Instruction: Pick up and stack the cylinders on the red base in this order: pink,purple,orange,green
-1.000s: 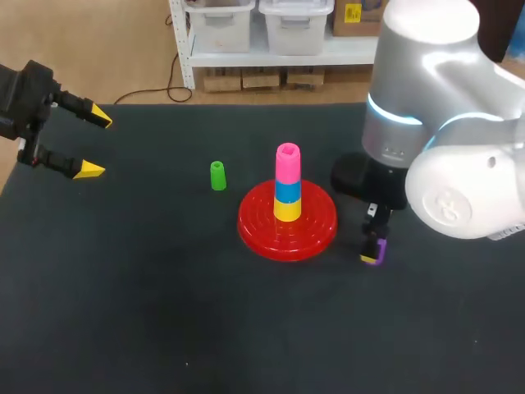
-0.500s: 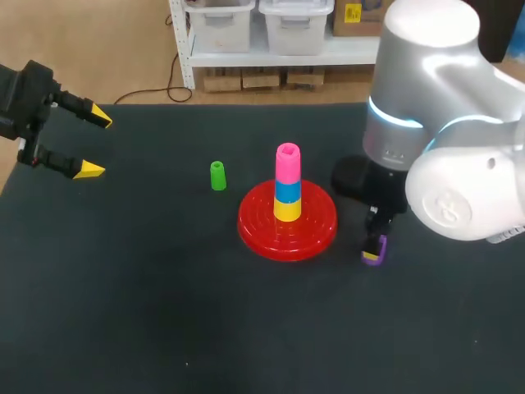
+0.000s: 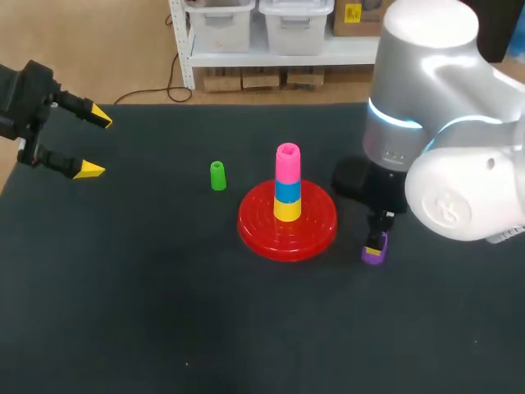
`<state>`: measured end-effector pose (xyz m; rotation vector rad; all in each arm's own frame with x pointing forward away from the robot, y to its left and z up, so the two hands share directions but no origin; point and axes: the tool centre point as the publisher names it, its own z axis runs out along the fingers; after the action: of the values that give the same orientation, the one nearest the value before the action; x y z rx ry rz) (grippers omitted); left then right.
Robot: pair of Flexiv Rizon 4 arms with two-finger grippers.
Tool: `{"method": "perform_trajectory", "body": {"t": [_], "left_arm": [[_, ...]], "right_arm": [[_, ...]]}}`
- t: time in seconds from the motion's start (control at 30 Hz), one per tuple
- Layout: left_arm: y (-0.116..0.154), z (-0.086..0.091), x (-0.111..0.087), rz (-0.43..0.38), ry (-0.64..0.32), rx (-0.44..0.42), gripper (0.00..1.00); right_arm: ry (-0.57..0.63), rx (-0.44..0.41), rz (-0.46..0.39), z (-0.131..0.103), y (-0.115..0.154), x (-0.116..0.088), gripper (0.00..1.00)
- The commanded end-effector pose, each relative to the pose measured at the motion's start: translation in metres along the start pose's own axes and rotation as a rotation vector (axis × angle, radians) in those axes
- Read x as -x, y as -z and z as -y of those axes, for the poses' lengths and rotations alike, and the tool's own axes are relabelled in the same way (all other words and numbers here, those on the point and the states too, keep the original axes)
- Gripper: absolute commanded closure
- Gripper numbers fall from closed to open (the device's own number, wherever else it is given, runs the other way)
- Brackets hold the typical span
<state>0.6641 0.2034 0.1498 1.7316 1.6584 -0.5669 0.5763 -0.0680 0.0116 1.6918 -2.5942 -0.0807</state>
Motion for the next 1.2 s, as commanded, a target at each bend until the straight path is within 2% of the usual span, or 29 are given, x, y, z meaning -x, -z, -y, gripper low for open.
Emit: {"method": "perform_trajectory", "body": {"t": [0.03, 0.17, 0.37, 0.5, 0.6, 0.73, 0.83, 1.0, 1.2], "left_arm": [[-0.001, -0.001, -0.001, 0.000, -0.001, -0.001, 0.00], [-0.001, -0.001, -0.001, 0.000, -0.001, -0.001, 0.00], [-0.001, -0.001, -0.001, 0.000, -0.001, -0.001, 0.00], [-0.001, -0.001, -0.001, 0.000, -0.001, -0.001, 0.00], [-0.001, -0.001, -0.001, 0.000, -0.001, -0.001, 0.00], [-0.001, -0.001, -0.001, 0.000, -0.001, -0.001, 0.00], [-0.001, -0.001, -0.001, 0.000, -0.001, -0.001, 0.00], [-0.001, -0.001, -0.001, 0.000, -0.001, -0.001, 0.00], [-0.001, -0.001, -0.001, 0.000, -0.001, -0.001, 0.00]], "right_arm": [[0.006, -0.018, 0.027, 0.001, 0.018, 0.004, 1.00], [0.038, -0.044, 0.097, 0.002, 0.060, 0.015, 1.00], [0.092, -0.068, 0.191, 0.002, 0.146, 0.034, 1.00], [0.163, -0.083, 0.187, 0.000, 0.190, 0.045, 1.00], [0.206, -0.080, 0.200, -0.003, 0.213, 0.055, 1.00], [0.265, -0.065, 0.202, -0.004, 0.227, 0.069, 1.00], [0.297, -0.070, 0.174, 0.000, 0.230, 0.080, 1.00], [0.348, -0.057, 0.110, 0.005, 0.227, 0.096, 1.00], [0.392, -0.045, 0.075, 0.002, 0.220, 0.114, 1.00]]}}
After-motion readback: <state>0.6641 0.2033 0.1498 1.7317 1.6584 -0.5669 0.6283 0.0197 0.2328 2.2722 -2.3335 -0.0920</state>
